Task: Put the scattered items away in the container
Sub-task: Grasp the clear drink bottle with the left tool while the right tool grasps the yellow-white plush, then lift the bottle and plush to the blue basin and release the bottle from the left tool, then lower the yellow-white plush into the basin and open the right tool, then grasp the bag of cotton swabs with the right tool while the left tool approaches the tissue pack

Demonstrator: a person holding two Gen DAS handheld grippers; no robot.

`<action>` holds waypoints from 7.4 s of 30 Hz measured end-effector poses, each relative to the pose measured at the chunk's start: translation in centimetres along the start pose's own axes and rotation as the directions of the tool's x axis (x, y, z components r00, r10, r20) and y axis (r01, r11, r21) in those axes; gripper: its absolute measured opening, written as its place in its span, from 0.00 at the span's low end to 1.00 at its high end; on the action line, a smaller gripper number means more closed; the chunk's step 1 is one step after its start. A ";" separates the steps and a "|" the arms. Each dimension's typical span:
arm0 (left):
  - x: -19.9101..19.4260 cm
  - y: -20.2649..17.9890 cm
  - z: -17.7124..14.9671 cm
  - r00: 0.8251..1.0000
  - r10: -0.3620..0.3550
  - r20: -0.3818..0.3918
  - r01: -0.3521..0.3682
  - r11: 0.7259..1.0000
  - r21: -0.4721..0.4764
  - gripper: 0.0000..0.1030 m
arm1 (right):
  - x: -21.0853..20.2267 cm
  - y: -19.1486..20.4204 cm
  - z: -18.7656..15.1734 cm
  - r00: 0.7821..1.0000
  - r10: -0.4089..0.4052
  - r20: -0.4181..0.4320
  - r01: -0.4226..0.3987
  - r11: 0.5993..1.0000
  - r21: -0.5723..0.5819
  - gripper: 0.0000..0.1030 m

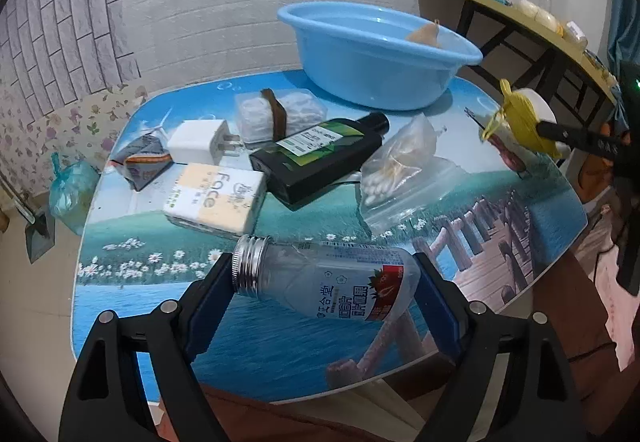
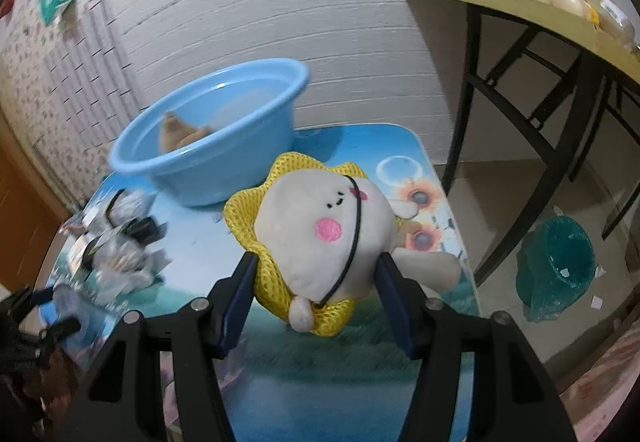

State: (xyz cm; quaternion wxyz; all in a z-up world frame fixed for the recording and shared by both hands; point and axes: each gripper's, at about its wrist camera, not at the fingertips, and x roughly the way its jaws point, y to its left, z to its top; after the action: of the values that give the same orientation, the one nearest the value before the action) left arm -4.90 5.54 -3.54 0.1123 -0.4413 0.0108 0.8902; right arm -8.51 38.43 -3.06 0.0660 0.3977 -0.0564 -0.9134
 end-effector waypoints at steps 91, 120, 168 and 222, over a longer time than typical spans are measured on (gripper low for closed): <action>-2.1 1.8 -2.7 0.991 0.068 0.116 -0.066 0.998 -0.026 0.82 | -1.9 5.6 -5.4 0.990 0.138 0.033 -0.132 0.981 -0.139 0.66; -4.0 -0.8 9.2 0.956 0.007 0.292 -0.016 0.999 0.029 0.82 | -4.6 8.8 3.0 0.936 0.273 0.223 -0.210 0.939 -0.272 0.62; 3.3 -2.6 16.1 0.980 -0.014 0.200 -0.009 0.994 0.111 0.83 | 0.4 6.9 8.7 0.935 0.221 0.278 -0.169 0.965 -0.201 0.80; 1.4 8.8 3.5 0.994 0.080 0.073 -0.070 0.988 -0.134 0.83 | 1.2 13.1 3.7 0.984 0.160 0.083 -0.132 0.952 -0.275 0.80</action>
State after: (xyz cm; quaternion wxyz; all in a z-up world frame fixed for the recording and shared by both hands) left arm -10.29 -2.34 -3.22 0.0498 -0.4121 -0.0356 0.9091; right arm -11.06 25.52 0.63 0.1836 0.3318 0.0351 -0.9247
